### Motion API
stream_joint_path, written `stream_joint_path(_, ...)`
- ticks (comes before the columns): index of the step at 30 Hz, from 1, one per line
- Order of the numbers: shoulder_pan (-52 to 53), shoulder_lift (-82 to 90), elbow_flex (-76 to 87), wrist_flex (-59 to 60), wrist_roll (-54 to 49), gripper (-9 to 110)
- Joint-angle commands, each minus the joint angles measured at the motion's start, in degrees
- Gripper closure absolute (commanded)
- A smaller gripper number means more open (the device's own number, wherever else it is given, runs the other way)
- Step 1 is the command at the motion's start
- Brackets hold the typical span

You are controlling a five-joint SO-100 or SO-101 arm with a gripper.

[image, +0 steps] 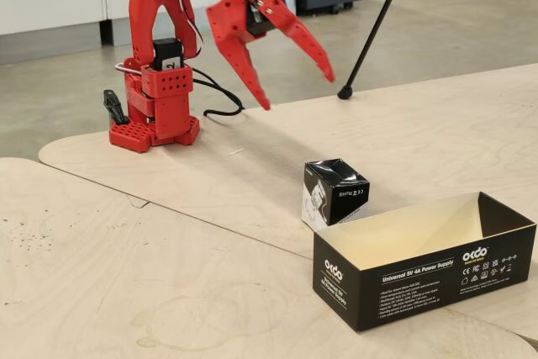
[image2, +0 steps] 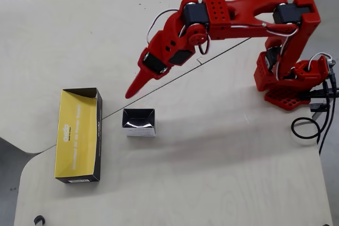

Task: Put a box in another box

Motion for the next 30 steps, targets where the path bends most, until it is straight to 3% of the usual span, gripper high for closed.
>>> stream_joint_path(1, -1.49, -0.44, -3.08, 1.49, -6.06, 57)
stream_joint_path(12, -3.60, -4.04, 2.20, -7.38, -15.64, 57)
stream_joint_path(30, -4.13, -11.51, 7.91, -18.81, -19.16, 57)
